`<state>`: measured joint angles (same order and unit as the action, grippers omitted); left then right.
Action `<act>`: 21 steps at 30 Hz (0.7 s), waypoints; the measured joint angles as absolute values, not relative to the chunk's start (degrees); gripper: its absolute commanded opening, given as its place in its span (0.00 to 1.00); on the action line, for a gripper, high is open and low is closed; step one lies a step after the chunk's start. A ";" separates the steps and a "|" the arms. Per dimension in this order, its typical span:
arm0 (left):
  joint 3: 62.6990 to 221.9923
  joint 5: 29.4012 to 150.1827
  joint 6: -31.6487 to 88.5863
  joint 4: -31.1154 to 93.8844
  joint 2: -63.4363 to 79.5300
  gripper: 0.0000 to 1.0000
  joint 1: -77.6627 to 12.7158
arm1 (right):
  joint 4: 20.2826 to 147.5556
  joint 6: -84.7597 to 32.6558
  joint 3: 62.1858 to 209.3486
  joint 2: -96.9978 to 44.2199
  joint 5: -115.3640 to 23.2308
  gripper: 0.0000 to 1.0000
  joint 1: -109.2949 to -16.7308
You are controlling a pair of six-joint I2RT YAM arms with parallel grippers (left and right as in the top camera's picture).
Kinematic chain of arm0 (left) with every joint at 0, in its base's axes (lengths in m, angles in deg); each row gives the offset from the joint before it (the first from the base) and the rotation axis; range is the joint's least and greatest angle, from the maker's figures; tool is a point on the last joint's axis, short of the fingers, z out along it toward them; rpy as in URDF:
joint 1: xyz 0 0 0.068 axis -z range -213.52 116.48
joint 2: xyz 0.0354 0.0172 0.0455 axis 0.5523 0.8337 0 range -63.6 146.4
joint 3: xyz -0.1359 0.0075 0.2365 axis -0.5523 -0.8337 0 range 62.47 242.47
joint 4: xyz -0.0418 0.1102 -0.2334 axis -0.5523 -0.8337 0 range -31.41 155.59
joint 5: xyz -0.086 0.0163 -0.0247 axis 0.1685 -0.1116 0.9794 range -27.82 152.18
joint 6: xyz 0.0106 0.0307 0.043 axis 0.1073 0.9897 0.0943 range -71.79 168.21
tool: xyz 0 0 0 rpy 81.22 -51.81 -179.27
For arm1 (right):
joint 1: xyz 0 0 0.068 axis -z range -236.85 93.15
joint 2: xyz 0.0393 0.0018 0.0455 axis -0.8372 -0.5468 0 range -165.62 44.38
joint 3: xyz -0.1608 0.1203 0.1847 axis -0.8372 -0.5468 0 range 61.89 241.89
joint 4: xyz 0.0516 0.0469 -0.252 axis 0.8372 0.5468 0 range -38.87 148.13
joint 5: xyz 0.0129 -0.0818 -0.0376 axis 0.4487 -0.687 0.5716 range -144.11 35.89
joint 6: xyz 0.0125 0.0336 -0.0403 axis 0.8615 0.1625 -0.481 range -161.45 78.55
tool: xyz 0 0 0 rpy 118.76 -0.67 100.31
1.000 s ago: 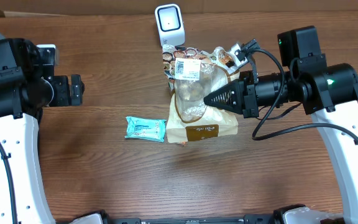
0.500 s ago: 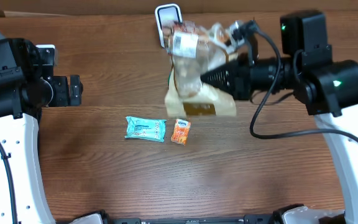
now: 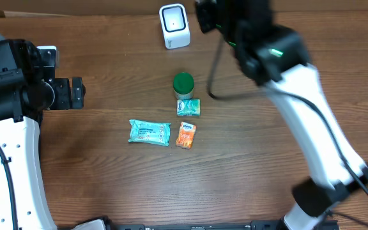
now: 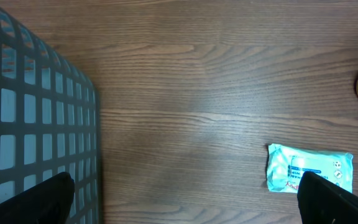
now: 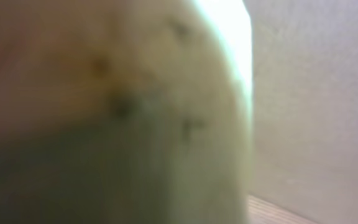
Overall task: Scan the item barcode
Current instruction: 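Hold the mushroom bag under the scanner with right gripper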
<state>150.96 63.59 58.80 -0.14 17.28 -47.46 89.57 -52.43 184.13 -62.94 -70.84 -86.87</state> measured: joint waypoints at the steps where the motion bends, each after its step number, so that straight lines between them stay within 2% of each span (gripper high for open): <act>1: 150.98 63.56 58.80 -0.12 17.28 1.00 -47.46 | 87.54 -53.99 184.13 -65.15 -73.35 0.04 -86.91; 5: 150.98 63.56 58.90 -0.21 17.28 1.00 -47.46 | 75.21 -64.28 184.10 -76.87 -84.92 0.04 -86.94; 9: 150.98 63.56 58.93 -0.25 17.28 0.99 -47.46 | 68.32 -73.63 184.02 -84.26 -90.60 0.04 -86.96; 21: 151.00 63.56 58.93 -0.25 17.28 1.00 -47.46 | 64.43 -79.60 184.02 -93.52 -96.00 0.04 -88.14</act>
